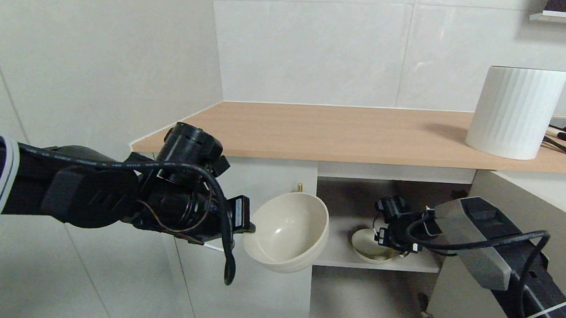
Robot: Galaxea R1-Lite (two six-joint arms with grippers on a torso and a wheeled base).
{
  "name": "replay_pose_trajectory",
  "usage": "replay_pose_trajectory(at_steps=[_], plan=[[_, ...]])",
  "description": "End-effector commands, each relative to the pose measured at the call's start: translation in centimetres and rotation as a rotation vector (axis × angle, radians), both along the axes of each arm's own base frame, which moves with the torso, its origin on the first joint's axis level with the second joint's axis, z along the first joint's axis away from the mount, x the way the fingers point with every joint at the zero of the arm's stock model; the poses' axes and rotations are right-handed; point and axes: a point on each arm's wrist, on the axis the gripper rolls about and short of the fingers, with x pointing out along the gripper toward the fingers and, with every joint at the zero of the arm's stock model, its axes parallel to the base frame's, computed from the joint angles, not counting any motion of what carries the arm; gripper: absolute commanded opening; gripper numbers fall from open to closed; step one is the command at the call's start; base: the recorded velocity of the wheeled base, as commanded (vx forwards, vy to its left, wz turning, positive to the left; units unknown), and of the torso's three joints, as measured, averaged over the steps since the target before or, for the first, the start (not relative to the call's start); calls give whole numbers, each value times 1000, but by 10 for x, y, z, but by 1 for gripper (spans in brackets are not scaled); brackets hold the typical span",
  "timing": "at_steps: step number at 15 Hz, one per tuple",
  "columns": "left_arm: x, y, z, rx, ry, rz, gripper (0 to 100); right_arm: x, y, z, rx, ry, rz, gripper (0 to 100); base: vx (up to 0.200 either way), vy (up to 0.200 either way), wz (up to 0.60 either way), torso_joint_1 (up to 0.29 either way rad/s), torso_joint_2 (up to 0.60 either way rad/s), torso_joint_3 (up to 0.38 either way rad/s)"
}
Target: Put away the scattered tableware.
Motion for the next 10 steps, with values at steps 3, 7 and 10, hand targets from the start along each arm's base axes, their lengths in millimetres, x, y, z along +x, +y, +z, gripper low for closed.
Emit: replay_pose_trajectory(at_steps=[3, 7, 10], plan=[[1, -2, -3, 4, 9, -6, 0, -21, 3, 51, 53, -11, 16, 100, 0, 0, 0, 0, 0, 0], [4, -20, -25, 54, 58, -31, 0, -88, 16, 128, 234, 41, 206, 100, 0, 0, 0, 0, 0, 0], [6, -34, -46, 125, 83, -32, 0, -142, 25, 178, 276, 26, 330, 100, 0, 0, 0, 0, 0, 0]])
